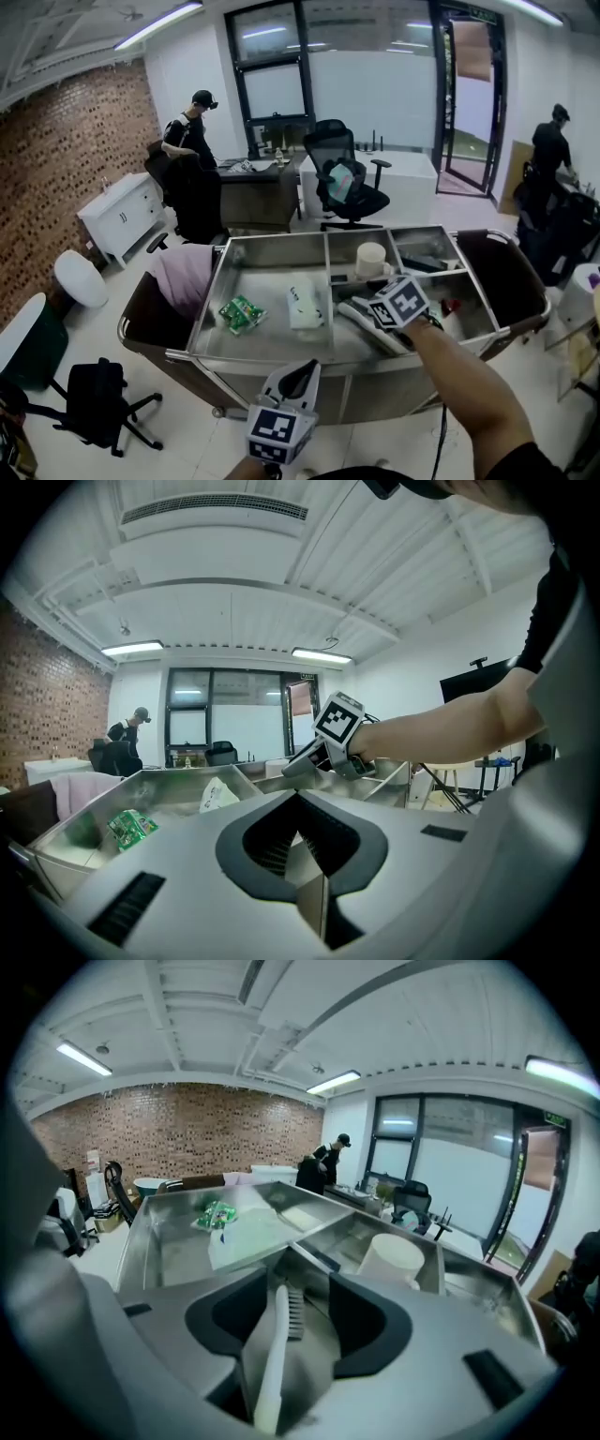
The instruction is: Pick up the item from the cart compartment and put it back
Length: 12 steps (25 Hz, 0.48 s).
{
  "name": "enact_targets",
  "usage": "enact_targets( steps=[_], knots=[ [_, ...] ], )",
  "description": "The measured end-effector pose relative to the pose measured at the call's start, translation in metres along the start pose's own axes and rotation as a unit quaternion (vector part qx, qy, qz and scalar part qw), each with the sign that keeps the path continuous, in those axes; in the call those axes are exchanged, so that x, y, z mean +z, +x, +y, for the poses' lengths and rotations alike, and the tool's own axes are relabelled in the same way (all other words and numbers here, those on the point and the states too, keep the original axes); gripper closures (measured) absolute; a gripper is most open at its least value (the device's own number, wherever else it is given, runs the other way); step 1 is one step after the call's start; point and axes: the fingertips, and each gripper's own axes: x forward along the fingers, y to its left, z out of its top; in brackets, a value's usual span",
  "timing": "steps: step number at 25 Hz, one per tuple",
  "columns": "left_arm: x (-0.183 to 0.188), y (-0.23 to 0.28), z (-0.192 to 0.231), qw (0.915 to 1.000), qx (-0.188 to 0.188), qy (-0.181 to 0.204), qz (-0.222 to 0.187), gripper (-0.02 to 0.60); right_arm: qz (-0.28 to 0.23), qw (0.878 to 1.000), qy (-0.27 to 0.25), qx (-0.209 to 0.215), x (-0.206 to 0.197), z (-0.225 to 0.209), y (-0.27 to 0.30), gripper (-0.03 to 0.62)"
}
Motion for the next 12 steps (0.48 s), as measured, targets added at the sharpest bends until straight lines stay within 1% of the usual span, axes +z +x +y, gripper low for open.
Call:
enact_targets(
  steps=[5,9,12],
  knots=[
    [-0.007,0.001,0.004,1.0,0.001,0.0,0.001,0.581,0.067,0.997,-0.011,0.026,-0.03,0.008,0.031,0.362],
    [-0.007,0.0,0.006,1.0,0.004,-0.005,0.002,0.581,0.117,0.992,-0.03,0.042,-0.052,0.014,0.049,0.362],
    [-0.007,-0.001,0.006,1.0,0.005,-0.005,0.002,0.581,0.148,0.987,-0.03,0.05,-0.069,0.014,0.055,0.362]
  ],
)
